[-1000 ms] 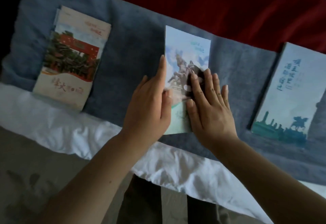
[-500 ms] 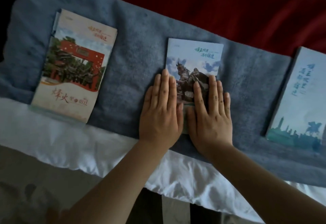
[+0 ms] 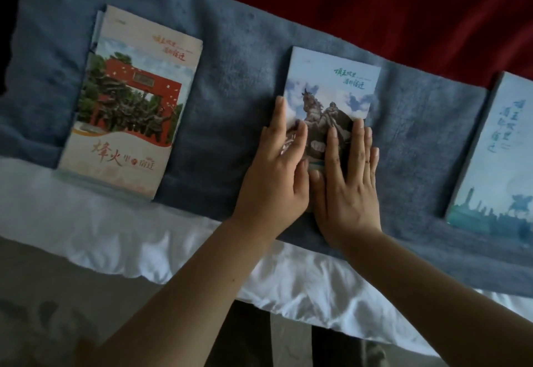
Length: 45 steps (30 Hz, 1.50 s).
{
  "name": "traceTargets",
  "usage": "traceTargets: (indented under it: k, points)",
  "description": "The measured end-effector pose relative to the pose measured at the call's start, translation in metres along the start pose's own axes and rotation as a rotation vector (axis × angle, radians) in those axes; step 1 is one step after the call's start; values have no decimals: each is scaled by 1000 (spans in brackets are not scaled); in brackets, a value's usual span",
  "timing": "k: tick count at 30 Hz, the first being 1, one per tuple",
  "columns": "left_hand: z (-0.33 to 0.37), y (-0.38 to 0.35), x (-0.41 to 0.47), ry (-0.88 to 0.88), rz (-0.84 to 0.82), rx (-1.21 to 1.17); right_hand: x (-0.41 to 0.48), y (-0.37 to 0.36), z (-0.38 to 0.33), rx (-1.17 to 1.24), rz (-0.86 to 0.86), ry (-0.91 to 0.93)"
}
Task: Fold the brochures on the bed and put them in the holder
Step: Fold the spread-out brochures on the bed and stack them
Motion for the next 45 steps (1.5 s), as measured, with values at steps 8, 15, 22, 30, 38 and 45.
traceTargets:
  k: [8,15,22,30,38,45]
  points:
    - [-16,95,4,47,80,88,20,-8,-82,95,-38,129]
    - [-67,180,-14,119,48,326,38,-17,-170,65,-89,300]
    - [-114,213,-18,132,30,452,49,-29,-215,-16,-91,336]
    - [-126,196,-30,250,-63,592,58,-11,-222,-6,-130,301]
    - [-122,193,-31,286,-218,558,106,1,-233,-158,-344,338]
    - [-141,177,-2,490,-387,583,128,-27,-243,-338,-549,268]
Point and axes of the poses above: each hand's wrist, its own x-axis towards the middle knuckle, its own y-axis out of the back of the hand, z = x × y, the point moved 5 cm from there along x, towards the middle knuckle, and after that the axes turned 7 degrees about -x, right-handed, at the moved point
